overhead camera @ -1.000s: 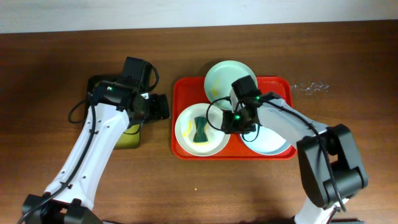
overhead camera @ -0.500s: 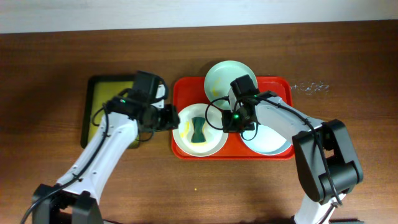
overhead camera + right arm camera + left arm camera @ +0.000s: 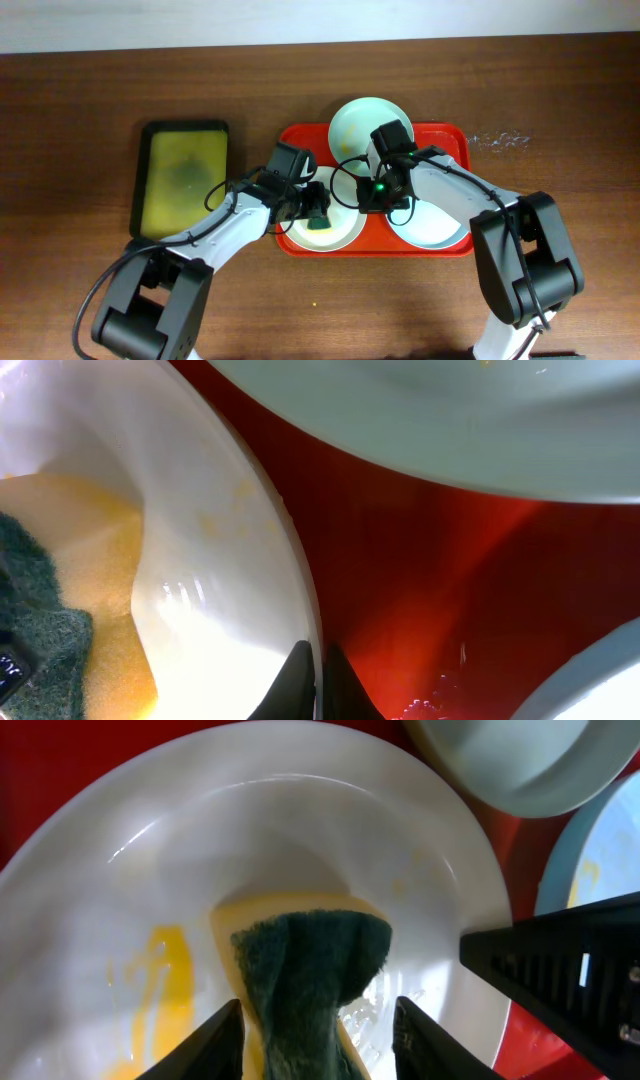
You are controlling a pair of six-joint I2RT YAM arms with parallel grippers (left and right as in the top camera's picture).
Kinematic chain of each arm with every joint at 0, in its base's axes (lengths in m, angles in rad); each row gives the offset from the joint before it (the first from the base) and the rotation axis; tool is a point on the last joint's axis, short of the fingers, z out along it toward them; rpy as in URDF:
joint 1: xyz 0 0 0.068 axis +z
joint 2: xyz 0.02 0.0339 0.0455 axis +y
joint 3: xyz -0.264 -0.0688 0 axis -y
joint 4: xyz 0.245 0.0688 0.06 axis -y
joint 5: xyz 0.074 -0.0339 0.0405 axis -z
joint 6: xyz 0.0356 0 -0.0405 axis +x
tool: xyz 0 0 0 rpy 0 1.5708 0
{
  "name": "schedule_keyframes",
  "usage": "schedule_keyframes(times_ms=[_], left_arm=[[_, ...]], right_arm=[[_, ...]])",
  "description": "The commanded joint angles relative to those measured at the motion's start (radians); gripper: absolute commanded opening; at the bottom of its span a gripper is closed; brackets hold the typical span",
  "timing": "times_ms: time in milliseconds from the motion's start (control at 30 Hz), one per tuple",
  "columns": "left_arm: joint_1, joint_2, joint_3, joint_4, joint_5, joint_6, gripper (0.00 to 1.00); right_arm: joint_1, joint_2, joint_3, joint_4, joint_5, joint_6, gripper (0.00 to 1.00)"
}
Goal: Clean dirty plates on tray and stack at the side
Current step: 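Regrasp the sponge from the white plate with the left gripper, then scrub the white plate with the sponge while the right gripper holds it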
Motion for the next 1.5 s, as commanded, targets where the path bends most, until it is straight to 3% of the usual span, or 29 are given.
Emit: schedule_keyframes(times_ms=[0, 67, 167, 300, 400, 467, 533, 600, 667, 733, 1100, 1233, 1367, 1467], left_arm=[[-0.007, 0.04, -0.004, 0.008, -0.006, -0.009, 0.46], [-0.023, 0.056, -0.004, 0.009, -0.015, -0.009, 0.38], [-0.029, 0.056, -0.003, -0.004, -0.071, -0.008, 0.15], [-0.028, 0.056, 0.014, -0.088, -0.235, -0.008, 0.01], [-0.028, 0.055, 0.094, -0.236, -0.478, -0.003, 0.0], [-0.028, 0.055, 0.141, -0.27, -0.504, 0.011, 0.0], [-0.036, 0.055, 0.181, -0.278, -0.472, 0.014, 0.0], [-0.044, 0.055, 0.199, -0.238, -0.259, 0.014, 0.0], [-0.044, 0.056, 0.195, -0.207, -0.147, -0.015, 0.0], [-0.048, 0.06, 0.194, -0.205, -0.143, -0.056, 0.0], [-0.1, 0.165, 0.193, -0.162, -0.014, -0.028, 0.0], [-0.121, 0.172, 0.193, -0.172, -0.166, -0.005, 0.0], [-0.12, 0.172, 0.193, -0.273, -0.483, -0.004, 0.0], [-0.12, 0.171, 0.193, -0.302, -0.637, -0.001, 0.0]], right_arm=[[0.008, 0.035, -0.009, -0.008, 0.006, -0.015, 0.04], [0.008, 0.035, -0.009, -0.008, 0.006, -0.015, 0.04], [0.008, 0.039, -0.009, -0.008, 0.006, -0.015, 0.04], [0.008, 0.039, -0.01, -0.008, 0.006, -0.015, 0.04], [0.008, 0.039, -0.01, -0.008, 0.006, -0.015, 0.04], [0.008, 0.039, -0.01, -0.008, 0.006, -0.015, 0.04], [0.008, 0.039, -0.01, -0.008, 0.01, -0.015, 0.04], [0.008, 0.039, -0.01, -0.008, 0.009, -0.015, 0.04], [0.008, 0.039, -0.01, -0.008, 0.009, -0.015, 0.04], [0.008, 0.039, -0.01, -0.008, 0.009, -0.014, 0.04], [0.008, 0.039, -0.01, 0.007, 0.009, -0.007, 0.04], [0.008, 0.039, -0.01, 0.006, 0.009, -0.007, 0.04], [0.008, 0.039, -0.01, 0.006, 0.009, -0.007, 0.04], [0.008, 0.039, -0.01, 0.006, 0.01, -0.007, 0.04]])
